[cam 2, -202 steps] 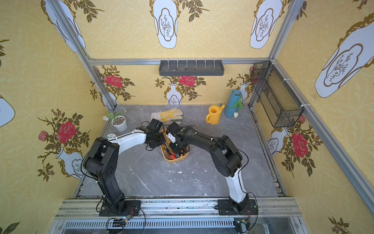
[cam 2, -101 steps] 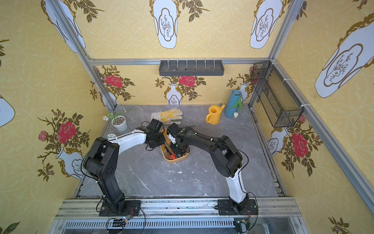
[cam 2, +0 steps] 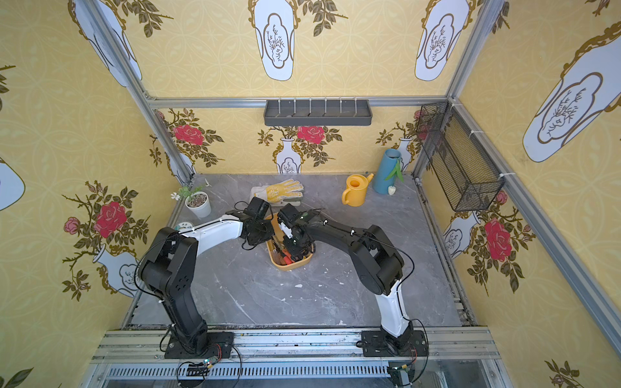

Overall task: Take out the screwdriver from the storage box
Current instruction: Pick up the screwdriver from the storage box.

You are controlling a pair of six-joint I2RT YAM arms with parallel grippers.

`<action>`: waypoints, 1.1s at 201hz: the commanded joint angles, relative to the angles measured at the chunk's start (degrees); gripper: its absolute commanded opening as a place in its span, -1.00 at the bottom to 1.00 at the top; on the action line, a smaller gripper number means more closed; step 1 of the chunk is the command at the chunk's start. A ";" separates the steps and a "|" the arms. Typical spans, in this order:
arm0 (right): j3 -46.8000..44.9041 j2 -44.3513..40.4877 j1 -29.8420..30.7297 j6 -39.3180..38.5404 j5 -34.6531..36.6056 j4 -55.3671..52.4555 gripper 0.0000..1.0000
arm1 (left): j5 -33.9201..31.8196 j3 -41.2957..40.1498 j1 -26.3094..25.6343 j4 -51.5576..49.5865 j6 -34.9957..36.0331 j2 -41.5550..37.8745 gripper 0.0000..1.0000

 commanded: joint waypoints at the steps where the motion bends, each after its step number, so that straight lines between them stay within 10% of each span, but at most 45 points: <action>1: -0.08 -0.64 0.06 0.32 1.11 -1.79 -0.51 | -0.41 0.21 0.07 0.63 0.75 -0.07 -1.00; 87: 0.27 -0.89 0.07 0.69 0.85 -1.45 -1.00 | -0.31 0.30 0.08 0.95 0.58 0.42 -1.00; 221: -13.18 -18.78 -12.23 7.94 -1.00 13.58 -1.00 | -2.06 -1.05 0.23 1.90 4.17 -1.81 -1.00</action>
